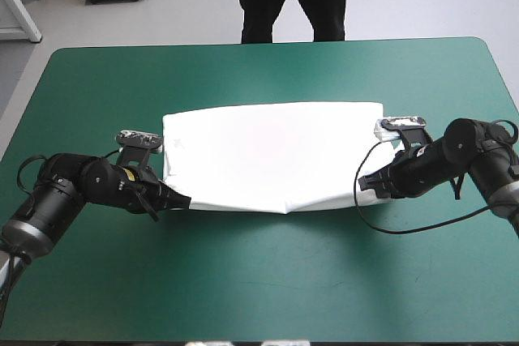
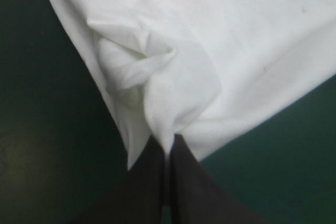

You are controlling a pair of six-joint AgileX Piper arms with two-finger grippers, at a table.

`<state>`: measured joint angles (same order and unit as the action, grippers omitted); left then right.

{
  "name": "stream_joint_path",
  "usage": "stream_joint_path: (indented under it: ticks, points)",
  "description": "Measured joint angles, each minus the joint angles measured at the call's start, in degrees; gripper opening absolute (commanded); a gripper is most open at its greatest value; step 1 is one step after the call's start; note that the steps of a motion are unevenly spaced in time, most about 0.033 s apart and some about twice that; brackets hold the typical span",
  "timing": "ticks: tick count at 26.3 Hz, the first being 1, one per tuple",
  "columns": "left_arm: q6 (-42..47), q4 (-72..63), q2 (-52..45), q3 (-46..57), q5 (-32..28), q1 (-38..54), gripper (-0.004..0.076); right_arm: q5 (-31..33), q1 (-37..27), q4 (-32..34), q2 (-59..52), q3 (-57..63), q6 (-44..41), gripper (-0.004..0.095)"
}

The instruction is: Fold the cloth

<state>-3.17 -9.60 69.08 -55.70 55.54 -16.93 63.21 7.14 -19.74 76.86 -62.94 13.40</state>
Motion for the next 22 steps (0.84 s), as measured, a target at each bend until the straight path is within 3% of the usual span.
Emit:
stream_joint_path:
  ticks: [11, 13, 16, 19, 21, 22]
  points:
    - [0.4, 4.3, -2.0, 8.8, 1.9, -4.2, 0.0001, 0.7, 0.8, 6.3, -1.7, 7.7, -2.8, 0.001]
    - [0.5, 4.4, -2.0, 10.1, 1.8, -4.4, 0.0048, 0.3, 0.8, 7.0, -1.7, 8.6, -3.2, 0.0079]
    - [0.5, 4.3, -2.0, 11.8, 1.5, -4.5, 0.0204, 0.0, 0.8, 7.3, -1.7, 9.3, -3.4, 0.0258]
    - [0.5, 4.3, -2.0, 12.5, 1.6, -4.6, 0.0393, 0.0, 0.8, 7.6, -1.7, 9.4, -3.4, 0.0544]
    - [0.6, 4.3, -2.0, 12.5, 1.5, -4.6, 0.044, 0.0, 0.8, 8.6, -1.7, 9.4, -3.9, 0.0628]
    - [1.0, 4.3, -2.1, 12.5, 1.7, -4.6, 0.044, -0.1, 0.8, 9.7, -1.7, 9.4, -4.5, 0.0625]
